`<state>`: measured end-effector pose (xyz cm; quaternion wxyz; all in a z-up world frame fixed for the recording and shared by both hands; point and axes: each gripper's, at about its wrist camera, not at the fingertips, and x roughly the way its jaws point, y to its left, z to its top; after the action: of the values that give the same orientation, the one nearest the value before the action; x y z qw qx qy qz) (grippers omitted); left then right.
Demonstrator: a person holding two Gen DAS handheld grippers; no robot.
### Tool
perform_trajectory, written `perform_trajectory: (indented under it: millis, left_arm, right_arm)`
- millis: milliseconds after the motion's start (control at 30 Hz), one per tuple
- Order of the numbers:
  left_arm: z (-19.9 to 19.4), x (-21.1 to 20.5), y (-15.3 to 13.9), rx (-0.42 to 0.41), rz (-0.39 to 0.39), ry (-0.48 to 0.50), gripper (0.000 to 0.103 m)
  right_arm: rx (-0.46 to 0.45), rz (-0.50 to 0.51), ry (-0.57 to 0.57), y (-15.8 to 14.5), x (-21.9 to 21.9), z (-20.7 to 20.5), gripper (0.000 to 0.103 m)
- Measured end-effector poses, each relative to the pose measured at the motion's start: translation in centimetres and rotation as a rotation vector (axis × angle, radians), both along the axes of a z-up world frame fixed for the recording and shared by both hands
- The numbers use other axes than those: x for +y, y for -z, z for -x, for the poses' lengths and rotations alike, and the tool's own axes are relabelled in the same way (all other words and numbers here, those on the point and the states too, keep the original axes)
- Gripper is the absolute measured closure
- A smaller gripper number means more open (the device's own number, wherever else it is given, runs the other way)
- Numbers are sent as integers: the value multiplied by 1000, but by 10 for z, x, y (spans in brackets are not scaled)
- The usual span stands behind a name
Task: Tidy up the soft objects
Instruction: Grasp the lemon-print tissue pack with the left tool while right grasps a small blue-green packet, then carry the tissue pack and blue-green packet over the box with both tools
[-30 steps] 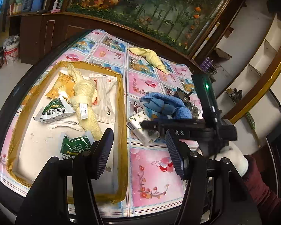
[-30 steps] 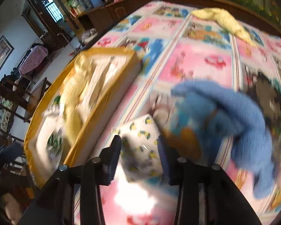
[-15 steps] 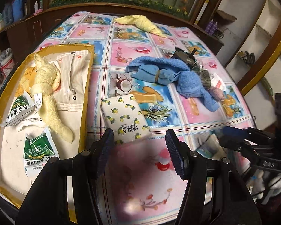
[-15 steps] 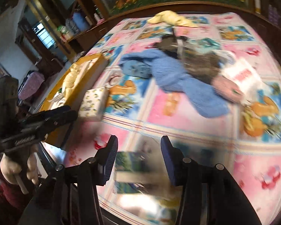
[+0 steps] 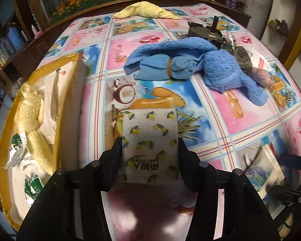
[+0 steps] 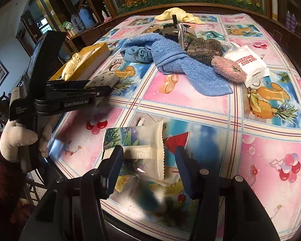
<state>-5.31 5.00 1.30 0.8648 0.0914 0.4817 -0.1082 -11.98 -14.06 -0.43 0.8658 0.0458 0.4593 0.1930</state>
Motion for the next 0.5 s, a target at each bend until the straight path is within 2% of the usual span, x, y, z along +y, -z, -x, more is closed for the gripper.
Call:
perform_trajectory:
  millis: [133, 233, 300, 433, 500]
  left_arm:
    - [13, -3, -3, 6, 43, 45, 52]
    - [23, -4, -4, 11, 69, 57, 52]
    - [26, -3, -4, 15, 87, 55, 52]
    - [29, -3, -5, 11, 117, 45, 51]
    - [31, 0, -5, 12, 147, 44, 52]
  right_arm:
    - [16, 2, -20, 5, 2, 4, 47]
    - [-7, 39, -49, 5, 11, 2, 40]
    - [-23, 79, -71, 6, 21, 0, 30]
    - [-52, 208, -117, 9, 44, -2, 32]
    - [-19, 200, -50, 7, 39, -10, 34]
